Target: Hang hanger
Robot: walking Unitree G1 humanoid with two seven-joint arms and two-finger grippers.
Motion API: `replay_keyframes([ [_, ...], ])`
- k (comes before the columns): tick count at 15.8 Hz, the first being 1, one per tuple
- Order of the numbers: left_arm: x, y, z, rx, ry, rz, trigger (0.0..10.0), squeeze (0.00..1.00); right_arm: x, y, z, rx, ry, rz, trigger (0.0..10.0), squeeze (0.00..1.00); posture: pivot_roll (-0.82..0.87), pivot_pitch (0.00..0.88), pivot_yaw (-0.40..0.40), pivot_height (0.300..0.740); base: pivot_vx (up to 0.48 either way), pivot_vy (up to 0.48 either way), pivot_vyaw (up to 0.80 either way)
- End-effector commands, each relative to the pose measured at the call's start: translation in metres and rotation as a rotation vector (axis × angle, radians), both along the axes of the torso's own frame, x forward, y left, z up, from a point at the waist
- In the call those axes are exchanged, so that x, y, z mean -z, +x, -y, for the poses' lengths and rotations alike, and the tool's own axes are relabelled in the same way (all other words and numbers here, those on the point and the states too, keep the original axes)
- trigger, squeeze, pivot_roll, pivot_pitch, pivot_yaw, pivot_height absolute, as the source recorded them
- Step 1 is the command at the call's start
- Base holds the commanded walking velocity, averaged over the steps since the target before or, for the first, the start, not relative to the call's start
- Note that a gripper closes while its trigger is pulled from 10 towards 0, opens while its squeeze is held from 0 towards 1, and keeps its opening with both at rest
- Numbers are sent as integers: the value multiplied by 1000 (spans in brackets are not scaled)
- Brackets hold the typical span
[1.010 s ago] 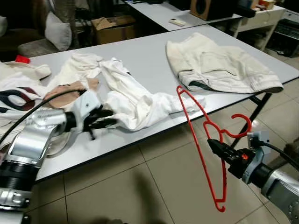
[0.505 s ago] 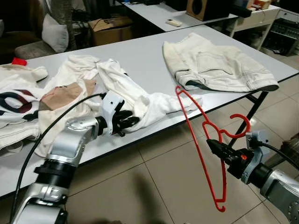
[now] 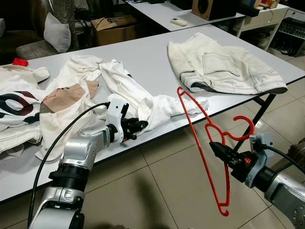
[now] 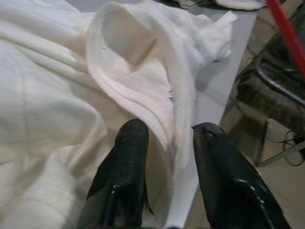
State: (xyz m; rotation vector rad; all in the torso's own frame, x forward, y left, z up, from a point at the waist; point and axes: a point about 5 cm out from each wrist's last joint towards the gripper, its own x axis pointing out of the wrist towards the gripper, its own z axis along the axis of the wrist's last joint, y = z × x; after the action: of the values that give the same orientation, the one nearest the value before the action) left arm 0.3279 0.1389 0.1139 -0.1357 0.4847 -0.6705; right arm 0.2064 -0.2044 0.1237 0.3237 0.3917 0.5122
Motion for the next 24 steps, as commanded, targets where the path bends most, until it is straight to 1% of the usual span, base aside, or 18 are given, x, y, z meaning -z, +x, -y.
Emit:
replay_keyframes([
  [1, 2, 2, 0, -13, 54, 8, 0, 0, -3, 0, -2, -6, -7, 11, 10000, 0, -151, 0, 39, 740, 0, 0, 0],
  [2, 3, 4, -1, -26, 79, 19, 0, 0, -3, 0, -2, -7, -6, 12, 10000, 0, -150, 0, 39, 740, 0, 0, 0],
  [3, 5, 7, -1, -55, 124, 49, 0, 0, -3, 0, -3, -9, -5, 12, 10000, 0, -151, 0, 40, 740, 0, 0, 0],
  [4, 5, 9, -2, -64, 141, 62, 0, 0, -3, 0, -3, -10, -4, 12, 10000, 0, -151, 0, 40, 740, 0, 0, 0],
  [7, 0, 12, -2, -89, 126, 86, 0, 0, -3, -1, -3, -11, -3, 12, 10000, 0, -153, 0, 44, 740, 0, 0, 0],
  [8, -3, 13, 0, -91, 100, 88, 0, 0, -2, -2, -4, -10, -2, 11, 10000, 0, -154, 0, 46, 740, 0, 0, 0],
  [9, -3, 13, 1, -85, 98, 91, 0, 0, -2, -2, -4, -10, -2, 11, 10000, 0, -154, 0, 46, 740, 0, 0, 0],
  [12, -8, 15, 0, -68, 135, 142, 0, 0, -2, -5, -6, -37, -3, 12, 10000, 0, -154, 0, 53, 740, 0, 0, 0],
  [14, -16, 18, -2, -24, 231, 220, 0, 0, 0, -10, -12, -100, -19, 1, 10000, 0, -150, 0, 59, 740, 0, 0, 0],
  [16, -37, 25, -6, 30, 369, 355, 0, 0, 2, -13, -21, -135, 2, 3, 10000, 0, -143, 0, 68, 740, 0, 0, 0],
  [17, -47, 27, -7, 43, 398, 397, 0, 0, 1, -13, -22, -139, 9, 6, 10000, 0, -141, 0, 70, 740, 0, 0, 0],
  [18, -59, 29, -10, 78, 469, 457, 0, 0, 1, -13, -25, -148, 15, 6, 10000, 0, -135, 0, 77, 740, 0, 0, 0],
  [19, -64, 30, -11, 94, 503, 483, 0, 0, 2, -14, -26, -153, 18, 6, 10000, 0, -135, 0, 77, 740, 0, 0, 0],
  [20, -78, 32, -12, 139, 571, 552, 0, 0, 3, -13, -31, -168, 30, 6, 10000, 0, -127, 0, 87, 740, 0, 0, 0],
  [21, -86, 32, -11, 176, 611, 598, 0, 0, 3, -13, -33, -173, 35, 5, 10000, 0, -127, 0, 87, 740, 0, 0, 0],
  [22, -97, 31, -7, 253, 672, 659, 0, 0, 5, -10, -38, -181, 47, -4, 10000, 0, -121, 0, 90, 740, 0, 0, 0],
  [23, -100, 28, -4, 312, 701, 682, 0, 0, 6, -7, -40, -188, 47, -9, 10000, 0, -116, 0, 89, 740, 0, 0, 0],
  [24, -103, 25, 1, 396, 763, 713, 0, 0, 5, -5, -46, -216, 53, -5, 10000, 0, -114, 0, 88, 740, 0, 0, 0],
])
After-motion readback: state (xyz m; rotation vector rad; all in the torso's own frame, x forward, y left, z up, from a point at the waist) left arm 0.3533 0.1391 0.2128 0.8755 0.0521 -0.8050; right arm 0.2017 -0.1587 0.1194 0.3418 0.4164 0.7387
